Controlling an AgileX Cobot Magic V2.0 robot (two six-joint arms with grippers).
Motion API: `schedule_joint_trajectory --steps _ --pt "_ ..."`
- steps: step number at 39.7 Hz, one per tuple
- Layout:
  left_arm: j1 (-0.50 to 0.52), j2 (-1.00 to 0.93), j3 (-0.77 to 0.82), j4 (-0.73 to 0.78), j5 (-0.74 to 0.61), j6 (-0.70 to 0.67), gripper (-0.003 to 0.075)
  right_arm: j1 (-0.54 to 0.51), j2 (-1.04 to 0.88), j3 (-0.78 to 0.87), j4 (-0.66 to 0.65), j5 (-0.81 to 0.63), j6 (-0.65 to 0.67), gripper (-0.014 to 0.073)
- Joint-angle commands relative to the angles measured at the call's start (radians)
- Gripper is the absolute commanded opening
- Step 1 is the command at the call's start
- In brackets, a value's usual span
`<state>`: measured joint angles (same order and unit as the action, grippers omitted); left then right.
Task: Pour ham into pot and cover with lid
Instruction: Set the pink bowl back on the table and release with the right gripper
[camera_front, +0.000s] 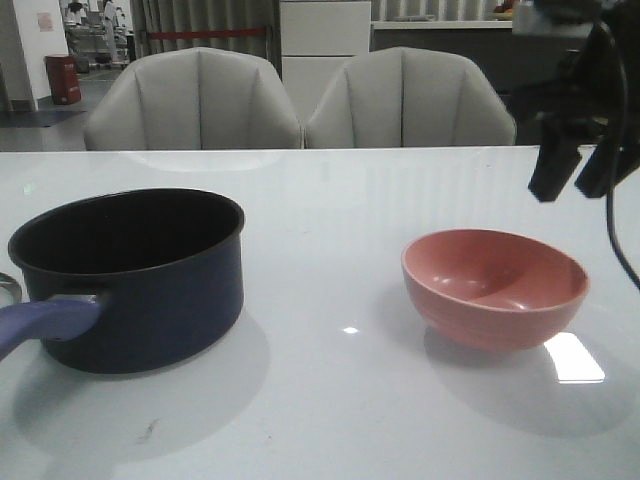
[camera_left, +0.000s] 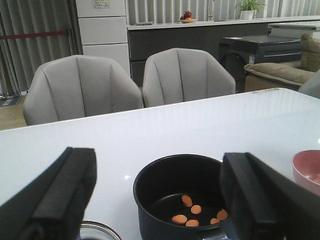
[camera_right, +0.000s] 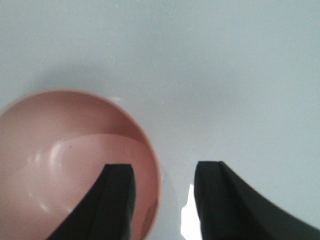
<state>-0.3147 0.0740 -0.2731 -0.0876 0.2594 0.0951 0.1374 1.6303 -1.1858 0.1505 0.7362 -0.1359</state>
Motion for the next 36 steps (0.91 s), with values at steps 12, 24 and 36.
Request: schedule_joint_trajectory --steps 12,24,36 --pt "-0.008 0.013 -0.029 -0.003 -0.077 0.000 0.0556 0.042 -0.517 0.323 -0.005 -0.334 -0.014 0.0402" --pt "-0.008 0.013 -0.029 -0.003 -0.077 0.000 0.0556 0.081 -0.954 0.627 -0.003 -0.609 -0.014 0.0402" --pt "-0.008 0.013 -0.029 -0.003 -0.077 0.000 0.0556 0.091 -1.333 0.934 -0.003 -0.736 -0.014 0.0402"
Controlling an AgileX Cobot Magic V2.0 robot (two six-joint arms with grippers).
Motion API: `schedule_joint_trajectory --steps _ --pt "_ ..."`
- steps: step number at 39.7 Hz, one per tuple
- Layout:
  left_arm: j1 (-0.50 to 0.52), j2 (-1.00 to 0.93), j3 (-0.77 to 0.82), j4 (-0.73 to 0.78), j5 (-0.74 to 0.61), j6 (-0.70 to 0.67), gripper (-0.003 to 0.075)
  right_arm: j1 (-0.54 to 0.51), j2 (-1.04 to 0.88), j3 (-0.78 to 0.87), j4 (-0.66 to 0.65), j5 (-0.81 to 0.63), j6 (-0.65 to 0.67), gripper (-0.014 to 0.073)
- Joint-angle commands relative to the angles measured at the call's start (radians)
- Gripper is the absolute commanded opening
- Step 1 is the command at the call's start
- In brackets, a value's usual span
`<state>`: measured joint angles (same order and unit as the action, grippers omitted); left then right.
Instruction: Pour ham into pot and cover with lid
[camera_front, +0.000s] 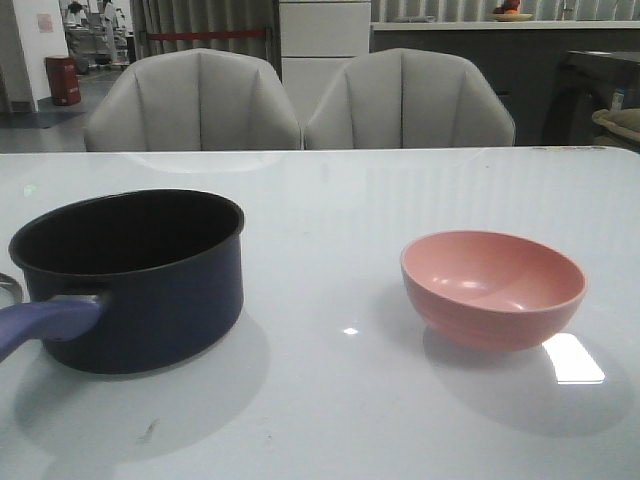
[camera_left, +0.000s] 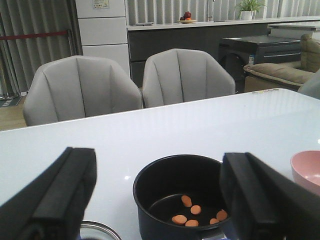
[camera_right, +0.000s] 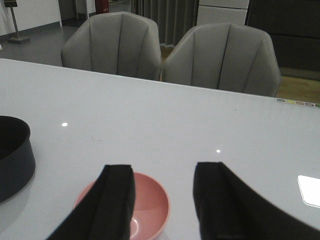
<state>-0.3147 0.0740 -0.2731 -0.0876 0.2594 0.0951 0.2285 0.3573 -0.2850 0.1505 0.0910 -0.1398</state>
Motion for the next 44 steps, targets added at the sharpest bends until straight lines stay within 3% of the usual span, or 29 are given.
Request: schedule_joint_trajectory --steps 1,6,9,15,25,32,40,44 --pt "-0.008 0.013 -0.029 -0.003 -0.077 0.000 0.0556 0.000 -0.075 0.054 -0.003 -0.091 -0.011 0.0402" --pt "-0.008 0.013 -0.029 -0.003 -0.077 0.000 0.0556 0.000 -0.129 0.114 -0.003 -0.091 -0.011 0.0398" --pt "-0.008 0.013 -0.029 -0.003 -0.077 0.000 0.0556 0.000 -0.134 0.127 -0.003 -0.091 -0.011 0.0351" --pt "-0.008 0.013 -0.029 -0.003 -0.077 0.000 0.0556 0.000 -0.134 0.128 -0.003 -0.091 -0.011 0.0121" --pt "0.000 0.021 -0.037 -0.003 -0.015 -0.024 0.0557 0.000 -0.134 0.128 -0.003 -0.091 -0.011 0.0149" --pt "0.089 0.161 -0.137 0.013 0.091 -0.070 0.0561 0.000 -0.134 0.128 -0.003 -0.091 -0.011 0.0149" --pt "0.225 0.408 -0.271 0.013 0.161 -0.095 0.0676 0.000 -0.134 0.128 -0.003 -0.091 -0.011 0.0149" --pt "0.269 0.543 -0.337 0.013 0.213 -0.165 0.0692 0.000 -0.134 0.128 -0.003 -0.091 -0.011 0.0149"
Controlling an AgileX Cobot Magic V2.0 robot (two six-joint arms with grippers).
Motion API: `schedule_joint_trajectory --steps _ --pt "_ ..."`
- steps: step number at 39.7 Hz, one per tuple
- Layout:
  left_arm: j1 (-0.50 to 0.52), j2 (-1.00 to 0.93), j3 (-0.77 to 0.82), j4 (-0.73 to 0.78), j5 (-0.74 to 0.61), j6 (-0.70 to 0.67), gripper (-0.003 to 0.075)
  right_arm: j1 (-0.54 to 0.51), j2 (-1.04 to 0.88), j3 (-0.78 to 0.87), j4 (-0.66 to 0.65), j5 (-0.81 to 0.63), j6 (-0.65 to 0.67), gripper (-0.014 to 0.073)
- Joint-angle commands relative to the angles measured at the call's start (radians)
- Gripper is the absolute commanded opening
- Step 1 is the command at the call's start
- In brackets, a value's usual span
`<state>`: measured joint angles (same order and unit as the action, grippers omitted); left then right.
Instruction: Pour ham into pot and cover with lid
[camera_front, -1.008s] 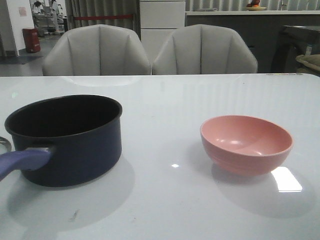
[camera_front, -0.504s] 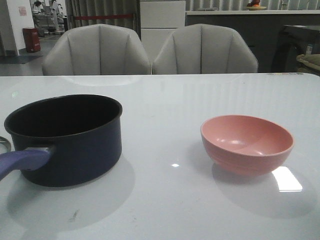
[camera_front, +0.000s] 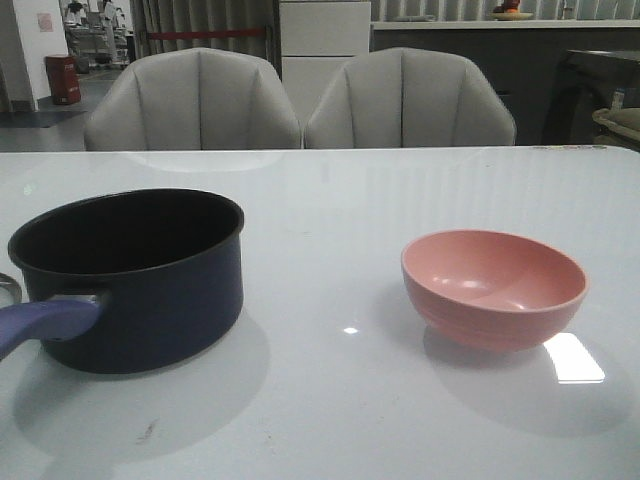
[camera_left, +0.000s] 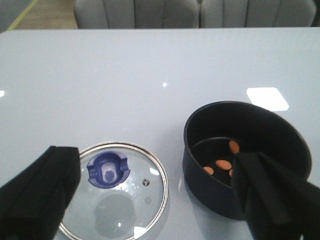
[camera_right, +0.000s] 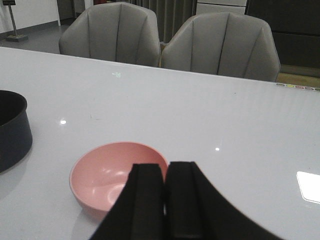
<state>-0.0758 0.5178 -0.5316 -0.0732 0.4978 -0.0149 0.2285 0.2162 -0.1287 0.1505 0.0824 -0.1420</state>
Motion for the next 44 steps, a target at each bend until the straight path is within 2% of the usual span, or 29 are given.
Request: schedule_joint_trajectory --steps 1,9,22,30,44 --pt "0.039 0.140 -0.092 -0.002 -0.011 -0.063 0.0692 0.000 0.008 -0.028 -0.003 -0.082 -0.008 0.0149" --pt "0.108 0.442 -0.222 -0.051 0.113 -0.065 0.0691 0.000 0.008 -0.028 -0.003 -0.082 -0.008 0.0149" --pt "0.124 0.870 -0.462 -0.055 0.265 -0.065 0.0691 0.000 0.008 -0.028 -0.003 -0.082 -0.008 0.0149" --pt "0.130 1.040 -0.584 -0.011 0.340 -0.089 0.0688 0.000 0.008 -0.028 -0.003 -0.082 -0.008 0.0149" --pt "0.145 1.195 -0.708 -0.006 0.416 -0.128 0.0678 0.000 0.008 -0.028 -0.003 -0.082 -0.008 0.0149"
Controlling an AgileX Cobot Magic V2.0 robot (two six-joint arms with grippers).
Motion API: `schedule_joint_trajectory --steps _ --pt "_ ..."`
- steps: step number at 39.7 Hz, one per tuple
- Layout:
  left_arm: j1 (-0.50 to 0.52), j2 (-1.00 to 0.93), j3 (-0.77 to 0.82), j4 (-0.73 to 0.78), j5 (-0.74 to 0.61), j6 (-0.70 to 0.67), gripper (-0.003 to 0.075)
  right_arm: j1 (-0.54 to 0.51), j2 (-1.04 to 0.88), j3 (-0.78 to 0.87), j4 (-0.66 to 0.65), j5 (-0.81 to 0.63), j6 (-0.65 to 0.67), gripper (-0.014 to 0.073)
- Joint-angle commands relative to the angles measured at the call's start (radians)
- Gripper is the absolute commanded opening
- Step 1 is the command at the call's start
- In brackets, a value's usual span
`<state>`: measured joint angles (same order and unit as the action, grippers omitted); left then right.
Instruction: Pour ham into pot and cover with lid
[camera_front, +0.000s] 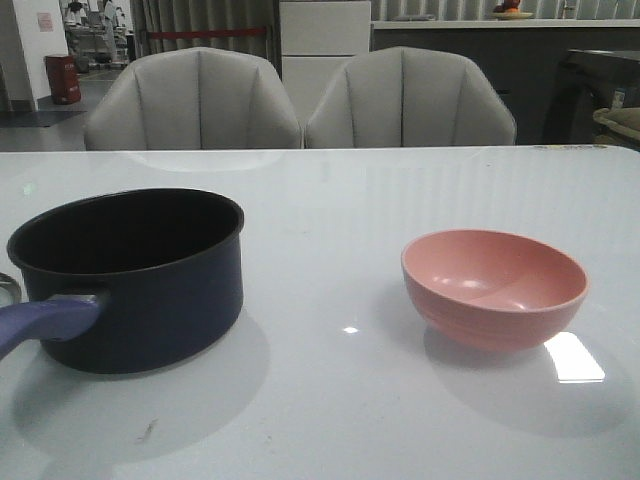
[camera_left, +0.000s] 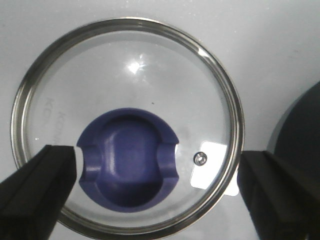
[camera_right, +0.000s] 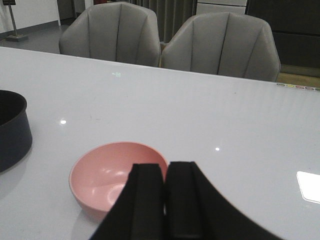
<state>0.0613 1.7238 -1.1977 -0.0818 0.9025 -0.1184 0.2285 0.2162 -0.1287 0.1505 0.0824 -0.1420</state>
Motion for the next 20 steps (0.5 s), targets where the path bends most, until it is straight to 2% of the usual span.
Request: schedule_joint_trajectory --steps 1,11,15,20 --pt "0.009 -0.004 -0.045 0.002 0.021 -0.025 0.0678 0.000 0.008 -0.028 -0.003 -0.082 -0.008 0.0149" --pt "0.023 0.062 -0.049 0.006 0.053 -0.026 0.0660 0.000 0.008 -0.028 -0.003 -0.082 -0.008 0.0149" --pt "0.025 0.080 -0.049 0.006 0.057 -0.026 0.0593 0.000 0.008 -0.028 -0.003 -0.082 -0.008 0.0149" --pt "0.025 0.091 -0.049 0.006 0.057 -0.026 0.0443 0.000 0.008 -0.028 -0.003 -0.082 -0.008 0.0149"
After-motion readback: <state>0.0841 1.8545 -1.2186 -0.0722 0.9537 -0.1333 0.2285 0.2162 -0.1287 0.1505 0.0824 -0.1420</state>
